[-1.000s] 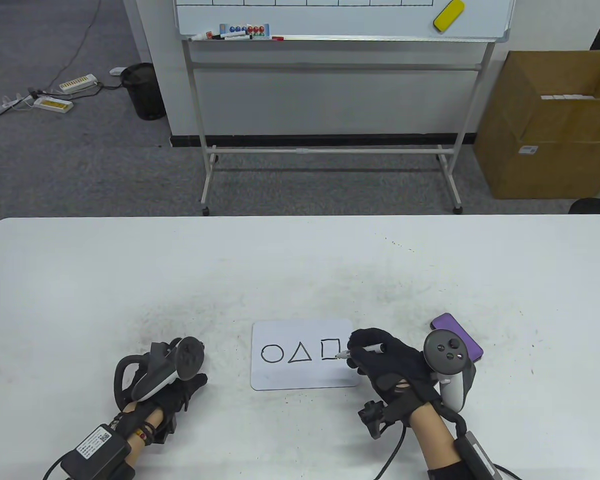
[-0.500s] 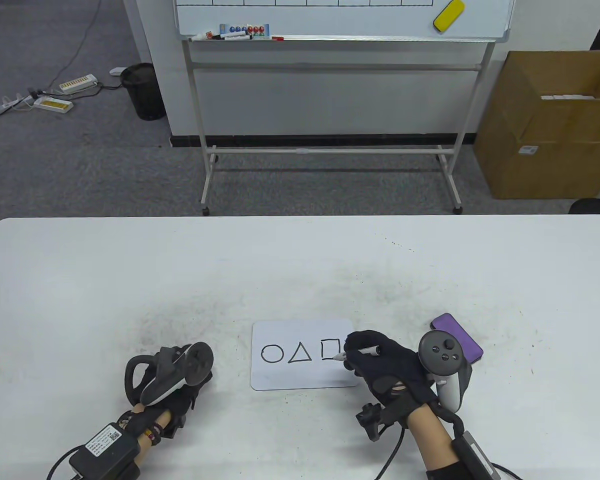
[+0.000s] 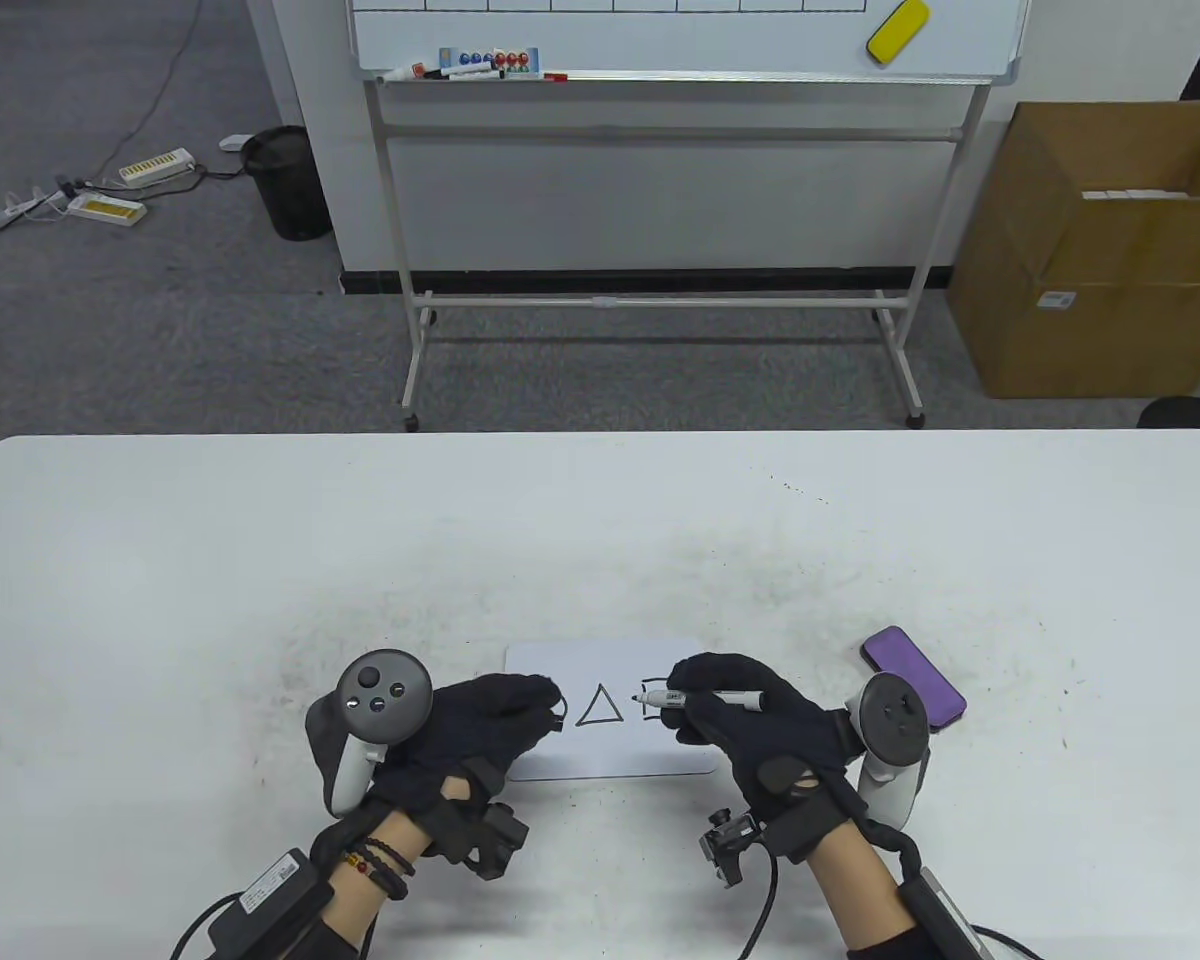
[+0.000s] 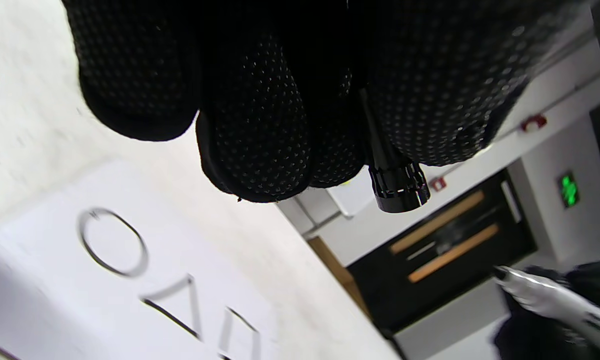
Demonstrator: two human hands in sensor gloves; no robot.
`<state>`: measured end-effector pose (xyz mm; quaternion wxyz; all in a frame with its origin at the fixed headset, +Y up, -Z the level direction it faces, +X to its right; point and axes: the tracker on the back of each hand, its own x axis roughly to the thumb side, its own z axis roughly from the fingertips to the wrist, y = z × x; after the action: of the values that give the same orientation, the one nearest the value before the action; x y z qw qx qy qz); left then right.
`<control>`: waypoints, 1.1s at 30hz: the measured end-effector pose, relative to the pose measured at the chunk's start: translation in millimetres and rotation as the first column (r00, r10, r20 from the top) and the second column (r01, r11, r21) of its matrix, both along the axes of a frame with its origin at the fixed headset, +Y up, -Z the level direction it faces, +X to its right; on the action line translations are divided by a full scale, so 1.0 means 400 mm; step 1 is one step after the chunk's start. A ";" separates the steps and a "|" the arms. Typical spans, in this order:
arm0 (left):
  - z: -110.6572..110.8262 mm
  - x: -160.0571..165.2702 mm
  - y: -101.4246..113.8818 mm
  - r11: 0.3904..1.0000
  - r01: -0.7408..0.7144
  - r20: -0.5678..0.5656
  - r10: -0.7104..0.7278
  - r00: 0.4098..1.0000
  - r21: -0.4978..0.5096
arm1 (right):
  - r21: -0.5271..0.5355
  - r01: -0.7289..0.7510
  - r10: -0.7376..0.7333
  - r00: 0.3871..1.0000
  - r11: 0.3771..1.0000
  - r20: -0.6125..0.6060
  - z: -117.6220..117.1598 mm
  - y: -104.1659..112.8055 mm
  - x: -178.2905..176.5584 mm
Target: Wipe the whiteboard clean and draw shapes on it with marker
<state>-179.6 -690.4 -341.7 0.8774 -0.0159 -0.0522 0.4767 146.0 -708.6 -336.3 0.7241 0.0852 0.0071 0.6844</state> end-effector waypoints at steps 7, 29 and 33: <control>0.012 0.032 -0.007 0.994 -0.100 -0.014 0.101 0.995 0.053 | -0.010 0.036 -0.037 0.998 0.999 -0.049 0.004 -0.003 -0.020; 0.021 0.041 -0.057 0.965 -0.250 0.004 0.251 0.968 0.080 | -0.085 0.073 -0.082 0.991 0.994 -0.108 0.000 -0.043 -0.050; 0.022 0.061 -0.064 0.966 -0.254 0.056 0.251 0.966 0.057 | -0.105 0.086 -0.101 0.984 0.991 -0.146 0.000 -0.049 -0.061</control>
<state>-155.2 -716.0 -332.9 0.8081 0.0075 -0.0900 0.5820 121.6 -728.0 -336.1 0.7561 0.1012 0.0913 0.6401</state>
